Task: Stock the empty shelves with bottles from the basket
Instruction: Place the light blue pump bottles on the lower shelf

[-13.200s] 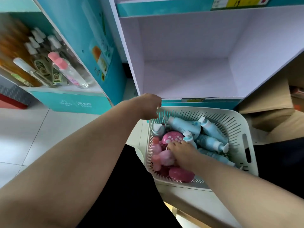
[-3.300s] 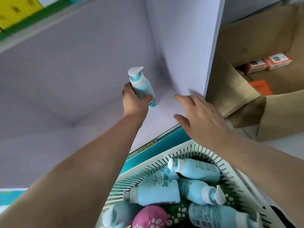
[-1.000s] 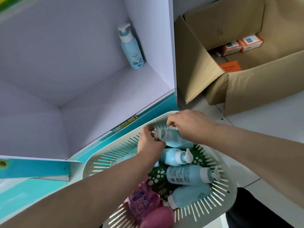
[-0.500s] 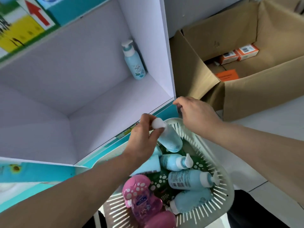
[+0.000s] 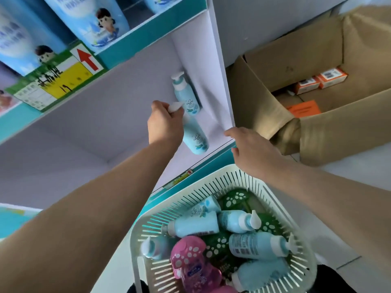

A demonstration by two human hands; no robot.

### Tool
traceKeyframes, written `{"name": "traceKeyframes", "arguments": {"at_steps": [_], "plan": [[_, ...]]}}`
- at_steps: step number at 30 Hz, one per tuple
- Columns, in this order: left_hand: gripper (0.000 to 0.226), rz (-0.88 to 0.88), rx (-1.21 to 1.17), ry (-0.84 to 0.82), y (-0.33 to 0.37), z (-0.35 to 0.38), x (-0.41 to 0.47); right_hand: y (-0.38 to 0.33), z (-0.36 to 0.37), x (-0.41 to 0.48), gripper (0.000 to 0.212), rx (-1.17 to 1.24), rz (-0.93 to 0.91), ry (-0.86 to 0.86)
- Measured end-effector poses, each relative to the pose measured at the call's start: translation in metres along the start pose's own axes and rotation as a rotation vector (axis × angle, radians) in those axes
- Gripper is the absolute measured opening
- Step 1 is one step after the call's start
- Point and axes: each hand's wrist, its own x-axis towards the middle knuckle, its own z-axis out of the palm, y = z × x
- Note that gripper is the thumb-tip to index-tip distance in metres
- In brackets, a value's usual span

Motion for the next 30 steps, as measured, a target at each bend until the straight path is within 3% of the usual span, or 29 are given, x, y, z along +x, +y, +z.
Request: {"name": "traceKeyframes", "arguments": {"at_steps": [9, 13, 21, 30], "plan": [[0.023, -0.002, 0.12, 0.032, -0.008, 0.037, 0.018, 0.012, 0.001, 0.004, 0.041, -0.012, 0.037, -0.035], [0.035, 0.021, 0.1, -0.083, -0.011, 0.037, 0.014, 0.006, 0.002, 0.006, 0.048, -0.017, 0.017, -0.034], [0.05, -0.118, -0.026, -0.153, -0.032, 0.053, 0.011, 0.002, 0.007, 0.013, 0.063, -0.161, -0.007, 0.23], [0.05, -0.127, -0.085, -0.089, -0.032, 0.078, 0.05, 0.016, 0.015, 0.008, 0.066, -0.231, -0.045, 0.141]]}}
